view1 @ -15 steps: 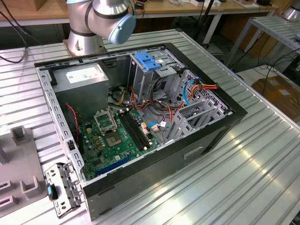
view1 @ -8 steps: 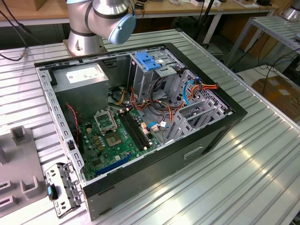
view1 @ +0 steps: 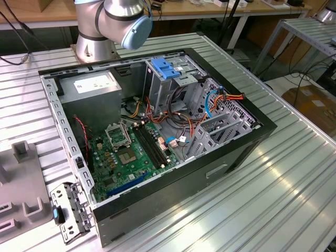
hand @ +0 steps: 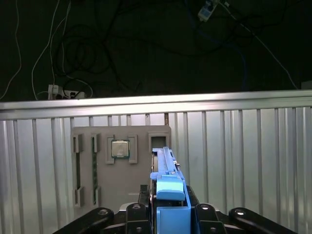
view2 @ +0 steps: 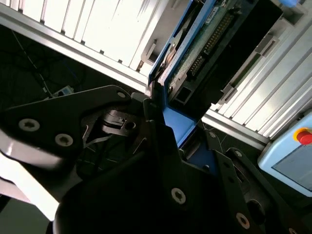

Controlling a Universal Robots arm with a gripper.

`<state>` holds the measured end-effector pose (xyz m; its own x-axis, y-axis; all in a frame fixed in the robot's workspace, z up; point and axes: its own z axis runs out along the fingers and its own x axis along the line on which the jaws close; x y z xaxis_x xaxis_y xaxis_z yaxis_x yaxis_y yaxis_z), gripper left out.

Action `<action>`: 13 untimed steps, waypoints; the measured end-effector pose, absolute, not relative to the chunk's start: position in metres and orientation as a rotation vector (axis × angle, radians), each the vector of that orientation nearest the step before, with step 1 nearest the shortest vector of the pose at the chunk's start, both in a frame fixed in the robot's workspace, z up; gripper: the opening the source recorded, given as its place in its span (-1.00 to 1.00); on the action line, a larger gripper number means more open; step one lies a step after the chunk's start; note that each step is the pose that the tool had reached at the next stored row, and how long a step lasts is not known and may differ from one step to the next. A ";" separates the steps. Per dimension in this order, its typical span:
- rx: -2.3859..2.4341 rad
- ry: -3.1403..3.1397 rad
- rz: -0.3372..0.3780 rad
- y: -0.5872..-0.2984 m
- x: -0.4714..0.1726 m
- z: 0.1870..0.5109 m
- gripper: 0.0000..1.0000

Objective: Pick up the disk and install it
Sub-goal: 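Pick up the disk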

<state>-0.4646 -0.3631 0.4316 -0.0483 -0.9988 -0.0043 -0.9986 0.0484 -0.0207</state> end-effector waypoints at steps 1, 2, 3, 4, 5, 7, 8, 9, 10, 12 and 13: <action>-2.155 2.262 -0.019 -0.363 -0.465 0.433 -0.25; -2.155 2.262 -0.019 -0.363 -0.465 0.434 -0.25; -2.155 2.262 -0.019 -0.363 -0.465 0.436 -0.25; -2.155 2.262 -0.019 -0.363 -0.465 0.438 -0.25; -2.155 2.262 -0.019 -0.363 -0.464 0.440 -0.25; -2.155 2.262 -0.019 -0.363 -0.464 0.444 -0.25; -2.155 2.262 -0.019 -0.363 -0.464 0.447 -0.25; -2.155 2.262 -0.019 -0.363 -0.464 0.449 -0.25; -2.155 2.262 -0.019 -0.363 -0.464 0.453 -0.25; -2.155 2.262 -0.019 -0.363 -0.464 0.459 -0.25; -2.155 2.262 -0.019 -0.363 -0.464 0.463 -0.25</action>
